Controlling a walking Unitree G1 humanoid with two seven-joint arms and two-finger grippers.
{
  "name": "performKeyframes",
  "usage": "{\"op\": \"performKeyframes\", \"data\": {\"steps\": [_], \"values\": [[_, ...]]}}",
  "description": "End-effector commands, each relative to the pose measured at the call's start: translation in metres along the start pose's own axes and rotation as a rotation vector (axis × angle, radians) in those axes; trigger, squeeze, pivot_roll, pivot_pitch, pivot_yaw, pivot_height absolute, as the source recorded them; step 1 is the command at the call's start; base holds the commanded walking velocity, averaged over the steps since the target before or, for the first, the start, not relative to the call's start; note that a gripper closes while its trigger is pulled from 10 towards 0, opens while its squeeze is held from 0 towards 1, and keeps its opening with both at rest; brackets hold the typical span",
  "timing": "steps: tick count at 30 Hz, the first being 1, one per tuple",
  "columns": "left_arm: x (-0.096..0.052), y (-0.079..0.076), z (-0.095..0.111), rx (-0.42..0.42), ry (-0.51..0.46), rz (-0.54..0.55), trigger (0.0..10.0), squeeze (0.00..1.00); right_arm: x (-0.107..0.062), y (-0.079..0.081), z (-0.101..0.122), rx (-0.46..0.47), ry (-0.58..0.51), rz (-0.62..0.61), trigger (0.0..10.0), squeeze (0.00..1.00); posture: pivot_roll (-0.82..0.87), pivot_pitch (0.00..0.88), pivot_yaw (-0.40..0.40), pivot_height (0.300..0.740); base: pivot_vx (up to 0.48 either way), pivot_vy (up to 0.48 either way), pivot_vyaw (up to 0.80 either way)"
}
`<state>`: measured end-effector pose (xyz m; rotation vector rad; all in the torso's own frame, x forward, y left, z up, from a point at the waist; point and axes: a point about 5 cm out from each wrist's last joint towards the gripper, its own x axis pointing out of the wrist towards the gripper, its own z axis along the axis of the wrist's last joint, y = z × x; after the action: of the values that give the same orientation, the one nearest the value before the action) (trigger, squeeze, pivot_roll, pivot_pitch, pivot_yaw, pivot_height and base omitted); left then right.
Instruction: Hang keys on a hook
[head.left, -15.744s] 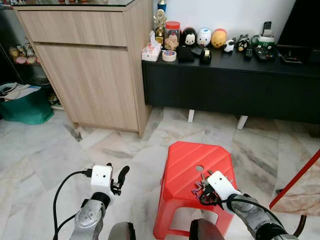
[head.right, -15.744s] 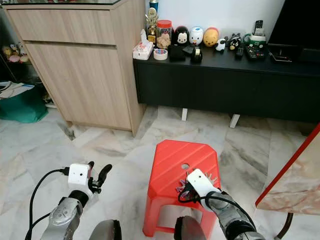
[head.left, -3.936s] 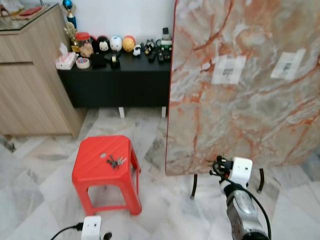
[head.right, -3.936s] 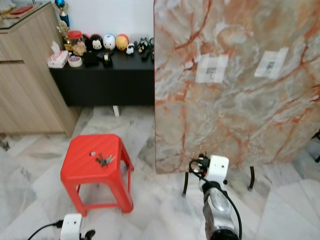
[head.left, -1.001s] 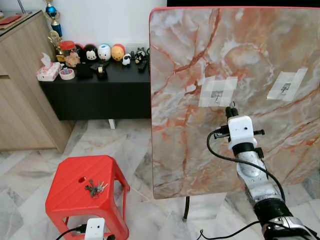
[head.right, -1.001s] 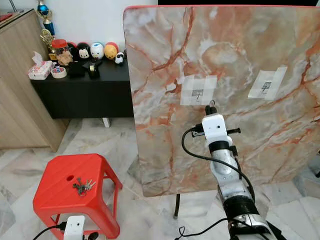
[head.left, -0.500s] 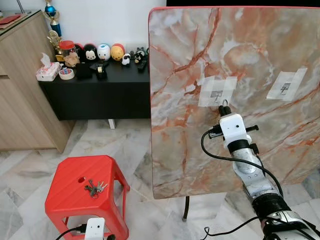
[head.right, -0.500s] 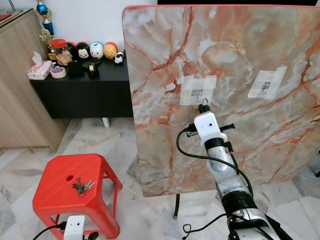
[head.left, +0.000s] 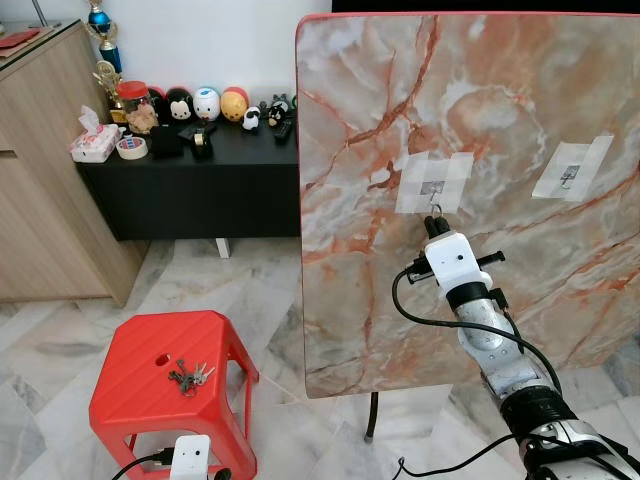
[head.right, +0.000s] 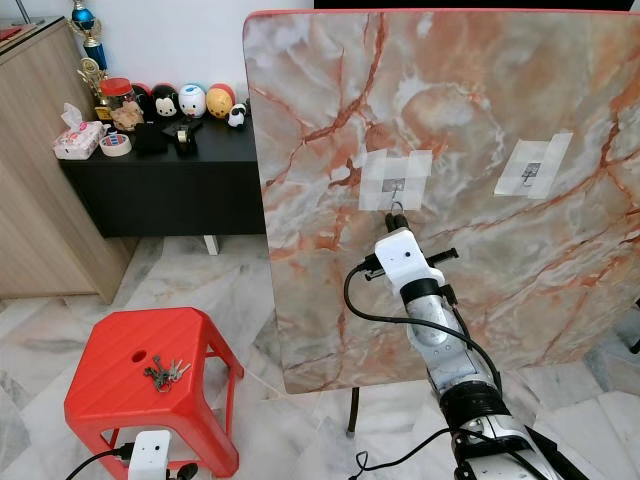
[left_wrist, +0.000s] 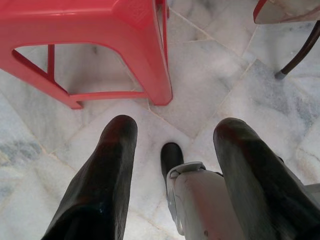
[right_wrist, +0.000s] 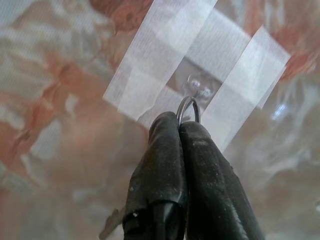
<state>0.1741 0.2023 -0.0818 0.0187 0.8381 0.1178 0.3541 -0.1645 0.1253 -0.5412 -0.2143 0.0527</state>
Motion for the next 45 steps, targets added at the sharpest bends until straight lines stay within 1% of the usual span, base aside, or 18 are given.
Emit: {"op": "performKeyframes", "data": {"steps": [1, 5, 12, 18, 24, 33, 35, 45], "values": [[-0.001, -0.001, -0.004, 0.007, 0.016, -0.003, 10.0, 0.00, 0.005, -0.005, 0.006, -0.014, -0.027, -0.015, 10.0, 0.00, 0.02, 0.000, -0.042, 0.740, 0.000, 0.000, 0.00], [-0.001, -0.001, -0.004, 0.007, 0.016, -0.002, 10.0, 0.00, 0.007, -0.007, 0.006, -0.008, -0.014, -0.046, 10.0, 0.00, 0.02, 0.000, -0.043, 0.740, 0.000, 0.000, 0.00], [-0.001, -0.002, -0.003, 0.004, 0.015, -0.004, 10.0, 0.00, 0.010, -0.004, 0.008, -0.020, -0.004, -0.029, 10.0, 0.00, 0.02, 0.000, -0.044, 0.740, 0.000, 0.000, 0.00], [-0.001, -0.002, -0.004, 0.003, 0.016, -0.003, 10.0, 0.00, 0.012, -0.004, 0.008, -0.021, 0.008, -0.027, 10.0, 0.00, 0.02, 0.000, -0.045, 0.740, 0.000, 0.000, 0.00], [-0.001, -0.002, -0.004, 0.001, 0.018, -0.002, 10.0, 0.00, 0.012, -0.003, 0.007, -0.027, 0.023, -0.014, 10.0, 0.00, 0.02, 0.000, -0.047, 0.740, 0.000, 0.000, 0.00], [-0.001, -0.002, -0.003, 0.000, 0.014, 0.001, 10.0, 0.00, 0.013, 0.003, 0.007, -0.037, 0.033, 0.033, 10.0, 0.00, 0.02, 0.000, -0.048, 0.740, 0.000, 0.000, 0.00], [0.000, -0.002, -0.003, 0.001, 0.013, 0.001, 10.0, 0.00, 0.014, 0.004, 0.007, -0.052, 0.032, 0.043, 10.0, 0.00, 0.02, 0.000, -0.048, 0.740, 0.000, 0.000, 0.00], [-0.001, -0.003, -0.003, -0.001, 0.013, 0.001, 10.0, 0.00, 0.016, 0.001, 0.007, -0.052, 0.039, 0.030, 10.0, 0.00, 0.02, 0.000, -0.047, 0.740, 0.000, 0.000, 0.00]]}}
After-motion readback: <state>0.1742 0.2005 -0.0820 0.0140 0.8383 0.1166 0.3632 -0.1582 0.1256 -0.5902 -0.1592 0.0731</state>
